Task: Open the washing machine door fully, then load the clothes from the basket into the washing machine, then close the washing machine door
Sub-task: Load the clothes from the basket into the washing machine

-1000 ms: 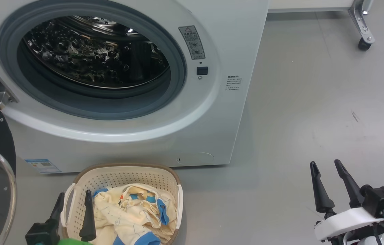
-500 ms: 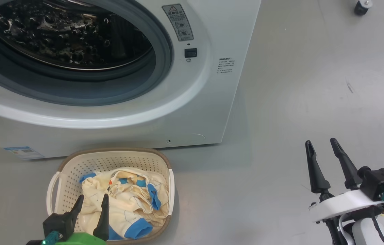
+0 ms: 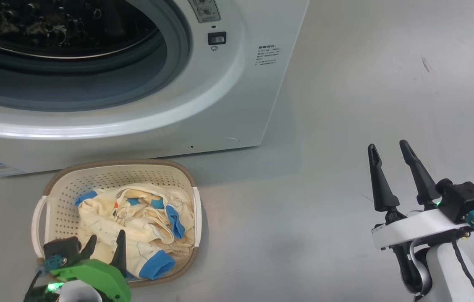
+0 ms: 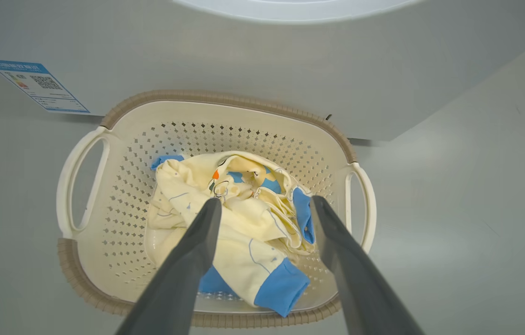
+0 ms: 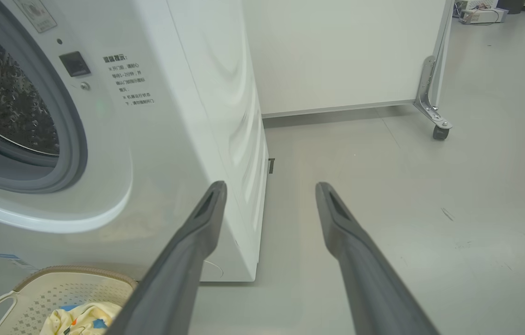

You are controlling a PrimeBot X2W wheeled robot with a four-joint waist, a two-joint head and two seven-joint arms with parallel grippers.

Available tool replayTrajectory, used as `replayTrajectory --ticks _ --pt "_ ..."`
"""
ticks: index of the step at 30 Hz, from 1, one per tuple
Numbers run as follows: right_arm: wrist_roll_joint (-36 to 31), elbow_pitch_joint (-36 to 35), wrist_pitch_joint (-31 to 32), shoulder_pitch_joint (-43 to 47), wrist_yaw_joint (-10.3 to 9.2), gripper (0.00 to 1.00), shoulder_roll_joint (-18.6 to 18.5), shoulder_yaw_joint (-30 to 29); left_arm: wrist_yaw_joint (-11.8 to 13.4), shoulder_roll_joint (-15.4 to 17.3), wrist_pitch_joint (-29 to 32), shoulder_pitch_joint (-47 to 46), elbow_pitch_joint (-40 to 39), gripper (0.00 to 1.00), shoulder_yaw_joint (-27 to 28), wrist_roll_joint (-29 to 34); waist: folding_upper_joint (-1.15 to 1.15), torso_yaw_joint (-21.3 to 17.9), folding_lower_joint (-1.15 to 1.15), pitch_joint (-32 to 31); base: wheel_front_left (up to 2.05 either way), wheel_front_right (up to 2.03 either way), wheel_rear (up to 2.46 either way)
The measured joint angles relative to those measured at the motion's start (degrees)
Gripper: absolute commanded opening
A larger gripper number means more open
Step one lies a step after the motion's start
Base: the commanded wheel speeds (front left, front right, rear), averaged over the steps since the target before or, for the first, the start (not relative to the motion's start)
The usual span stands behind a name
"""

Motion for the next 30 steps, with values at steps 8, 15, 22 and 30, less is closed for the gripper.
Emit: replayTrajectory --ticks 8,15,22,30 --pt "0.0 0.0 0.0 -2.5 0.00 1.00 0.1 0.3 -0.6 0.4 3.8 -4.9 4.4 1.00 0.6 -0.9 0.00 -1.6 0.00 4.2 0.00 0.00 0.00" --pt "0.0 -0.1 0.0 -4.6 0.00 1.00 0.1 0.6 -0.6 1.7 6.5 -7.9 8.6 1.00 1.4 -2.5 0.00 -2.8 0.00 7.7 0.00 0.00 0.00" --pt "-0.1 -0.5 0.0 -5.6 0.00 1.00 -0.3 0.2 -1.0 1.6 7.6 -11.5 12.0 1.00 2.4 -4.0 0.00 -3.5 0.00 10.8 0.00 0.00 0.00" --pt "-0.6 -1.6 0.0 -6.9 0.00 1.00 -1.4 -0.7 -1.1 1.6 8.3 -15.3 15.5 1.00 3.5 -6.2 0.00 -3.5 0.00 14.2 0.00 0.00 0.00"
